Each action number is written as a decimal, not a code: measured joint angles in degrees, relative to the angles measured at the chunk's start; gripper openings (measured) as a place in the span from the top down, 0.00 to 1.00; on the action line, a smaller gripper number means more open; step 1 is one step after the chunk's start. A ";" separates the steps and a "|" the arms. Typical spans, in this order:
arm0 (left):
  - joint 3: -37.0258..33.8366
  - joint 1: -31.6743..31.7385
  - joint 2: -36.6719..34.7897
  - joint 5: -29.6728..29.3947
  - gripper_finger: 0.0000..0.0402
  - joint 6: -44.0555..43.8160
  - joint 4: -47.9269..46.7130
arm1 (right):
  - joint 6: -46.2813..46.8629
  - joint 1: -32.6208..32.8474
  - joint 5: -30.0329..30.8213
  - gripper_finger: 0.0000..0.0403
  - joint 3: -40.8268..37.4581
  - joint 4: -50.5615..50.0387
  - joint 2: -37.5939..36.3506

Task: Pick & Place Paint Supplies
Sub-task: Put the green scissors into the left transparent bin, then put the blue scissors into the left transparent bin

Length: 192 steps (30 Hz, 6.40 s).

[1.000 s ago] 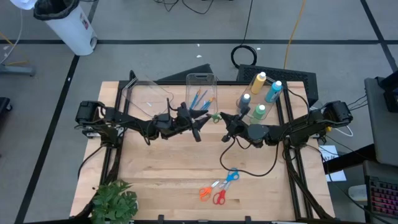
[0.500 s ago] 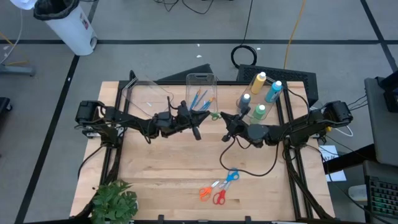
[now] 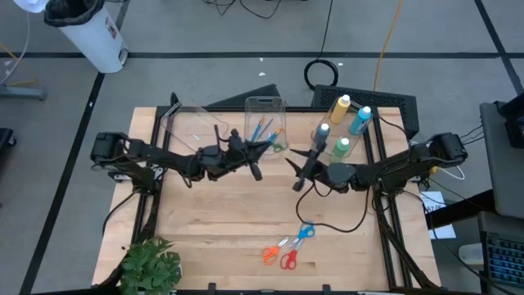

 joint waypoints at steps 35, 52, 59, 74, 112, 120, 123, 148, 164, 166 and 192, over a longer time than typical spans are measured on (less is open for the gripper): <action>-23.13 18.21 -44.39 -17.53 0.99 -20.94 -55.10 | 16.00 0.00 -12.15 0.50 -0.04 -34.68 -29.33; -37.12 23.98 -44.15 -5.36 0.99 -29.74 -42.37 | 15.22 -0.02 -12.15 0.50 -0.04 -34.19 -29.23; -37.13 23.98 -44.15 -3.87 0.99 -28.98 -42.63 | 15.13 -0.02 -12.15 0.51 -0.04 -34.19 -29.23; -37.18 23.98 -44.13 -3.76 0.97 -28.44 -42.88 | 15.57 -0.02 -12.15 0.51 -0.04 -34.22 -29.23; -33.62 23.94 -44.33 -0.46 0.45 -21.93 -41.86 | 15.65 -0.02 -12.15 0.51 -0.04 -34.70 -29.23; -22.88 21.64 -44.30 3.05 0.41 -15.23 -44.99 | 15.64 -0.02 -12.12 0.51 -0.04 -34.70 -29.21; -19.83 19.60 -44.33 4.68 0.40 -15.46 -45.57 | 15.65 -0.02 -12.12 0.51 -0.04 -34.70 -29.21; -18.12 0.38 -35.82 9.33 0.40 -20.67 -35.72 | 21.20 4.04 -38.92 0.51 -0.11 -35.15 -21.64; -18.12 2.51 -22.37 9.28 0.40 -21.18 -23.28 | 20.98 16.99 -38.99 0.51 -0.11 -34.92 6.76; -18.12 2.77 -21.73 9.27 0.40 -22.64 -23.31 | 21.90 16.58 -39.14 0.51 -0.11 -34.30 8.70; -18.12 1.77 -21.22 9.28 0.40 -26.09 -23.28 | 23.59 9.18 -20.68 0.51 -0.11 -33.92 10.23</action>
